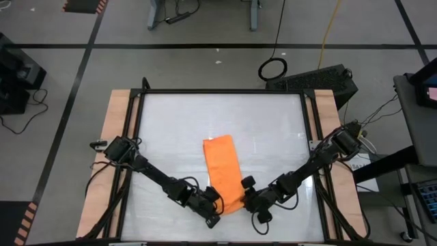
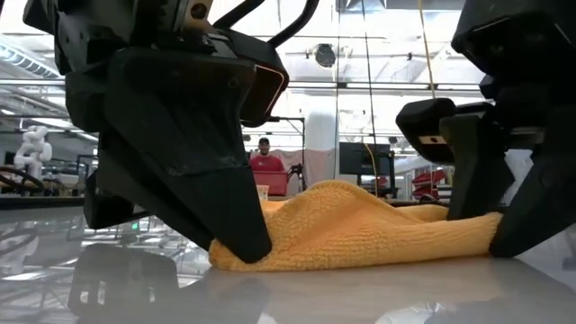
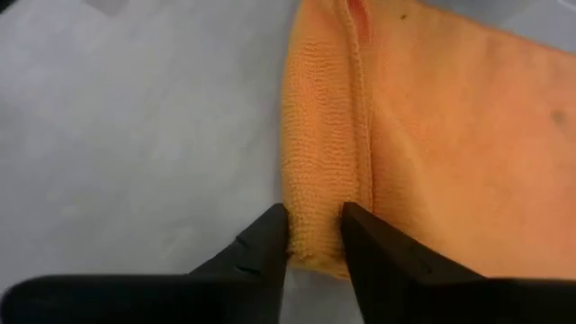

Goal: Roll towel
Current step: Roll the orange towel

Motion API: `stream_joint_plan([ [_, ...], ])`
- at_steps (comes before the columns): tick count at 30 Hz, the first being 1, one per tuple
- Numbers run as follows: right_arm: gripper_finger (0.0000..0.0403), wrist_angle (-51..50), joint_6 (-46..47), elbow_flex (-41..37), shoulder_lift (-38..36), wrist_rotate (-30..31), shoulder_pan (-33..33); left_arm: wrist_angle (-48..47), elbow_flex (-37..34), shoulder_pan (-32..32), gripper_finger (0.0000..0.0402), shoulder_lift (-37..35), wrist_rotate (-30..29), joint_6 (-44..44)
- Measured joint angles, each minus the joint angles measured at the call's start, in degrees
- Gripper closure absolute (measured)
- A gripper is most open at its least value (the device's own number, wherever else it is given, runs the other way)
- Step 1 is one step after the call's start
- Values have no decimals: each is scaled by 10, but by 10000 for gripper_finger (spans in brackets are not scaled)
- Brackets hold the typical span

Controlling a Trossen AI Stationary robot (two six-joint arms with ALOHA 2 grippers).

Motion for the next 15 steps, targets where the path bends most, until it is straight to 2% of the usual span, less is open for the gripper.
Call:
stream_joint_plan([
  [7, 394, 4, 36, 0, 5, -37, -3, -11, -2, -9, 333, -18, -10, 46],
  [15, 399, 4, 96, -1, 1, -78, -13, -116, -2, -12, 251, -98, -84, 161],
])
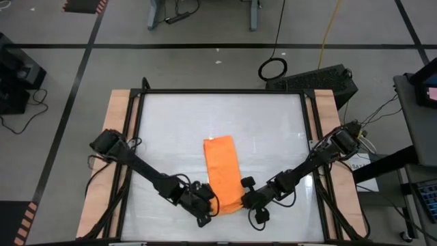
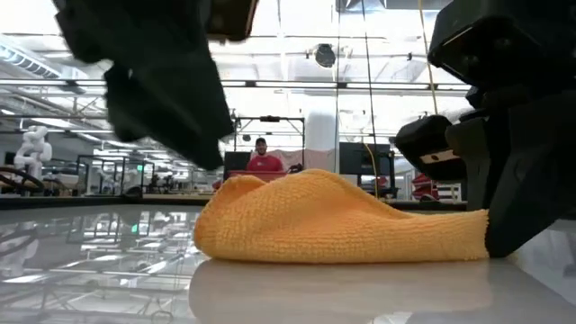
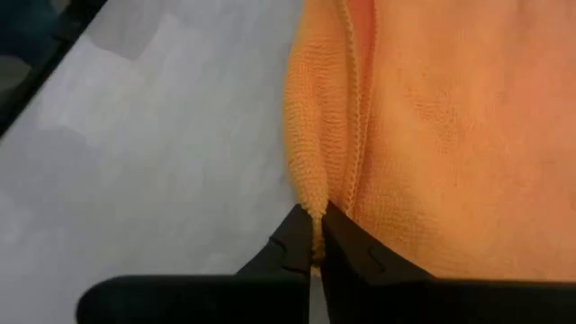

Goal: Roll towel
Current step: Roll the orange towel

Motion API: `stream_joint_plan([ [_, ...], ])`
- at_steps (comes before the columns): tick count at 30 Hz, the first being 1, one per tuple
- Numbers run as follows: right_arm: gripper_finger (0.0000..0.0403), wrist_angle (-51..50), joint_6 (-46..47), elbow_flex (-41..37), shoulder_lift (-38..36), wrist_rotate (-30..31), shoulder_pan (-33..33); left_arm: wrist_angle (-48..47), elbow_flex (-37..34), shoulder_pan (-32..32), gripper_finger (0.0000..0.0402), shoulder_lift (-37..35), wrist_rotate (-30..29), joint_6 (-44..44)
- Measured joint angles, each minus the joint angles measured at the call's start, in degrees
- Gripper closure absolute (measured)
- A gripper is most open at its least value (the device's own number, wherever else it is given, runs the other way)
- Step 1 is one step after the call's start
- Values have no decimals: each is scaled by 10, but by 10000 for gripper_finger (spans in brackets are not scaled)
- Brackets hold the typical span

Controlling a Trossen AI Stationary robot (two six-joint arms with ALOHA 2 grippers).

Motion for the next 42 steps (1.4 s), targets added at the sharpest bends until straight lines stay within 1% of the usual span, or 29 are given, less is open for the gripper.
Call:
stream_joint_plan([
  [2, 399, 0, 15, 0, 0, -15, -5, -2, 0, -4, 232, -17, -15, 49],
  [5, 400, 7, 23, 0, 0, -34, -12, 60, 0, -24, 212, -25, -15, 151],
  [7, 401, 12, 25, 0, 0, -44, -17, 119, 0, -40, 208, -22, -12, 218],
  [9, 401, 15, 30, -1, 1, -49, -21, 167, 2, -47, 206, -10, -11, 264],
  [11, 401, 21, 37, -1, 1, -53, -25, 174, 2, -44, 206, 2, -3, 287],
  [15, 401, 25, 39, -1, 1, -60, -32, 192, 1, -24, 206, 31, 49, 305],
  [20, 401, 25, 46, -1, 1, -69, -36, 185, 1, -5, 206, 70, 71, 308],
  [23, 401, 25, 55, -1, 1, -69, -36, 186, 2, 0, 206, 81, 76, 320],
  [30, 401, 25, 64, -1, 1, -69, -36, 141, 2, -3, 206, 85, 36, 340],
  [35, 401, 26, 65, -1, 1, -69, -36, 104, 2, -11, 206, 85, -21, 351],
  [40, 401, 26, 66, -1, 1, -70, -37, 92, 2, -10, 206, 87, -22, 365],
  [42, 401, 27, 70, -1, 1, -81, -40, 79, 3, -10, 206, 88, -34, 361],
])
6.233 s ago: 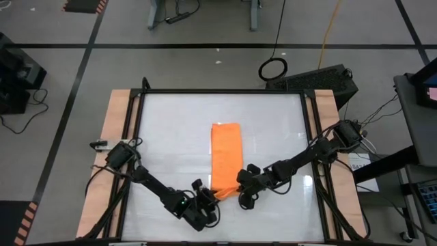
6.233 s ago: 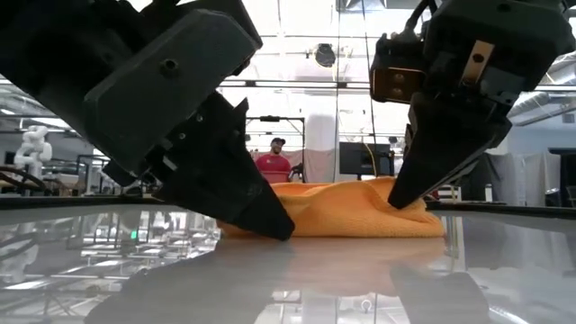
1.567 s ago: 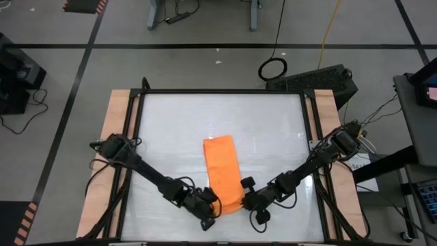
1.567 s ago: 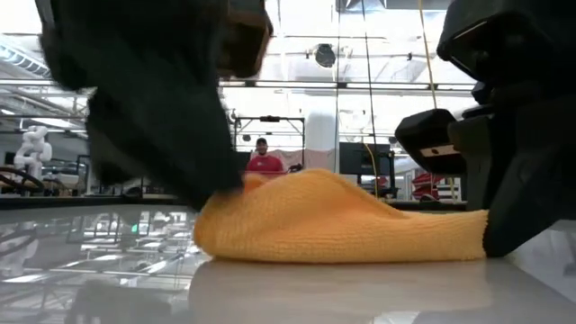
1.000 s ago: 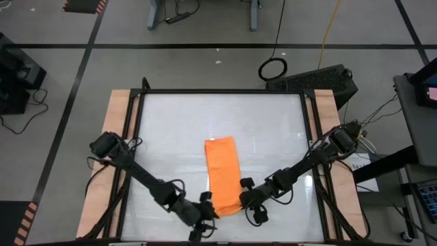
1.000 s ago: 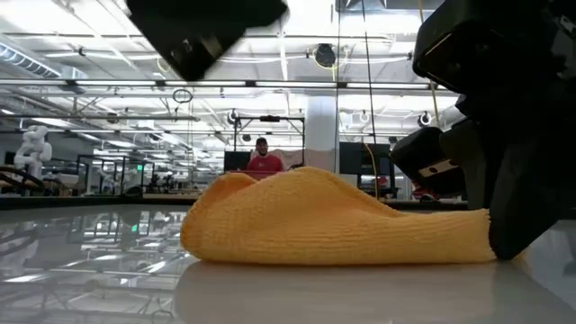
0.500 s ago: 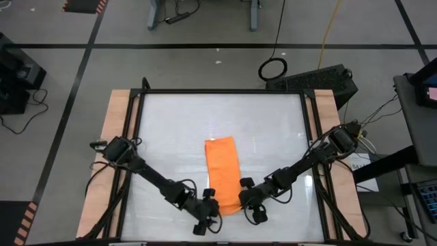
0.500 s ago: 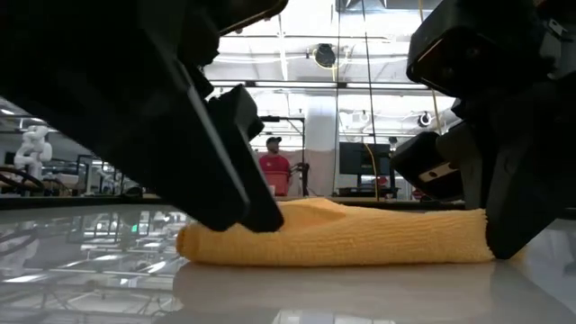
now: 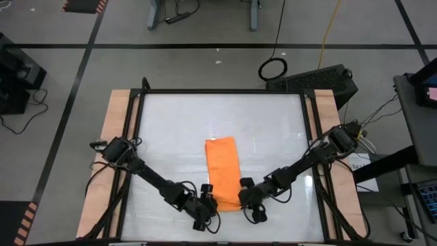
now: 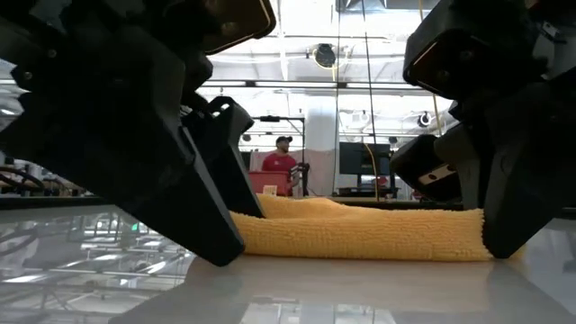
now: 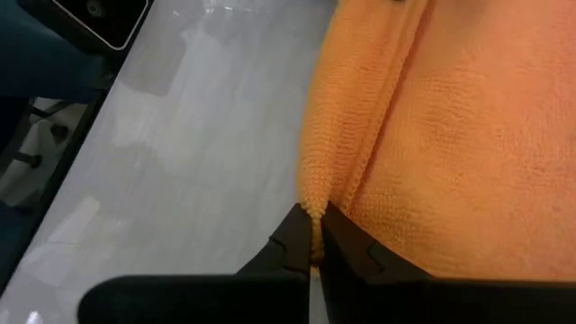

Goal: Roll towel
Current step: Roll the orange towel

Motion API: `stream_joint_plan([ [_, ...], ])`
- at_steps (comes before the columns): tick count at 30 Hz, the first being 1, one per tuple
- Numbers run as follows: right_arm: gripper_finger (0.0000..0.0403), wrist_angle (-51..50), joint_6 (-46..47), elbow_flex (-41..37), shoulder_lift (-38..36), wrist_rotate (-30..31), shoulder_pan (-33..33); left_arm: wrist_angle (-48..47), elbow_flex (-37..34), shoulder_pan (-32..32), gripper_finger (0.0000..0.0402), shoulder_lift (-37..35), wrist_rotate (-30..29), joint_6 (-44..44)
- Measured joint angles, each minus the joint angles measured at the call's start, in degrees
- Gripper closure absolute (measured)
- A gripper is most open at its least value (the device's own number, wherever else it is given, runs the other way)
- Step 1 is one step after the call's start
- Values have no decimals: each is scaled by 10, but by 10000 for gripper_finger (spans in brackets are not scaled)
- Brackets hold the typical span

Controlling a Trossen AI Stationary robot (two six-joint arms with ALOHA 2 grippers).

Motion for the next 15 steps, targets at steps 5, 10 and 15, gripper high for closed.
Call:
stream_joint_plan([
  [5, 401, 4, 8, 0, 0, -9, -1, -14, 0, 6, 249, 0, -8, -25],
  [10, 401, 22, 28, -1, 2, -36, -1, -16, 0, 14, 375, 0, -6, -51],
  [15, 401, 28, 98, -1, 2, -82, -1, 20, -1, 28, 387, 0, 71, -128],
])
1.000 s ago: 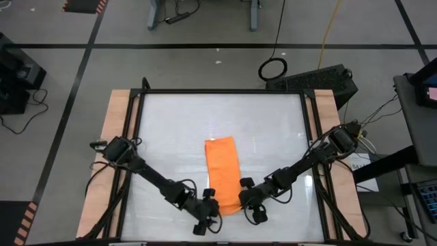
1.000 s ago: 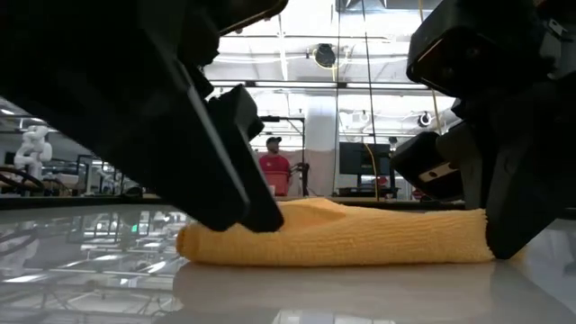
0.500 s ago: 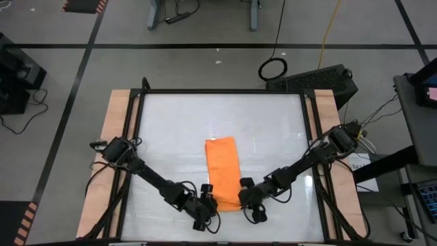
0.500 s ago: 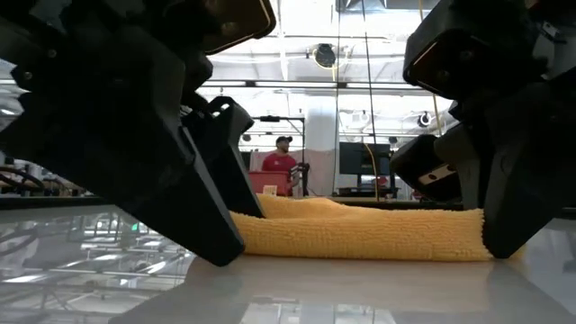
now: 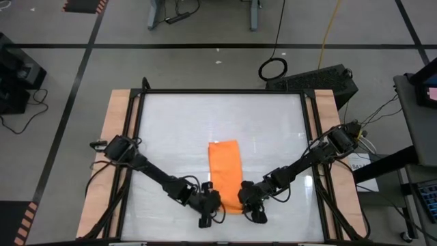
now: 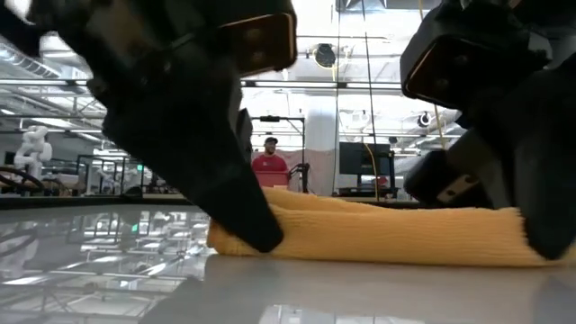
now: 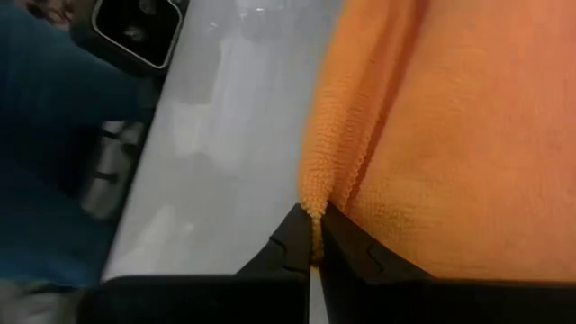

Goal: Roll towel
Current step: Roll the orange towel

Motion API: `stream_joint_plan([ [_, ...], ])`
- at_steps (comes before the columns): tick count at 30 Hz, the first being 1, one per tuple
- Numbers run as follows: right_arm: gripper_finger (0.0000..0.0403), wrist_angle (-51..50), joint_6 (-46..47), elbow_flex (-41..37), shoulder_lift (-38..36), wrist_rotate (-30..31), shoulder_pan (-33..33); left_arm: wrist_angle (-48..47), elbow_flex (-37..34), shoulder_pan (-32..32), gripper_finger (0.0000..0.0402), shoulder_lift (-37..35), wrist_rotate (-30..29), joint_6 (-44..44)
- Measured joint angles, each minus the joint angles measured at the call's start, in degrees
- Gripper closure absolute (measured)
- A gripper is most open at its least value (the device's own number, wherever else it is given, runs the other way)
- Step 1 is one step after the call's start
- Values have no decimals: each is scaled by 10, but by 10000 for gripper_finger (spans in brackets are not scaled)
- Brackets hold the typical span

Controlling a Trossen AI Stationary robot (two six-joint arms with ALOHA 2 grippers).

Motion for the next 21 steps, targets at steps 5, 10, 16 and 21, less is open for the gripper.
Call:
stream_joint_plan([
  [5, 401, -4, 70, 0, -16, -25, 0, 41, 0, 16, 388, 1, 112, -109],
  [10, 401, -4, 145, 0, -47, -25, -7, 50, 0, 19, 388, 1, 161, -210],
  [16, 401, -40, 204, 0, -53, -35, -19, 51, 0, 34, 389, 1, 187, -280],
  [21, 401, -94, 213, 2, -53, -61, -26, 59, 0, 51, 389, 1, 202, -314],
])
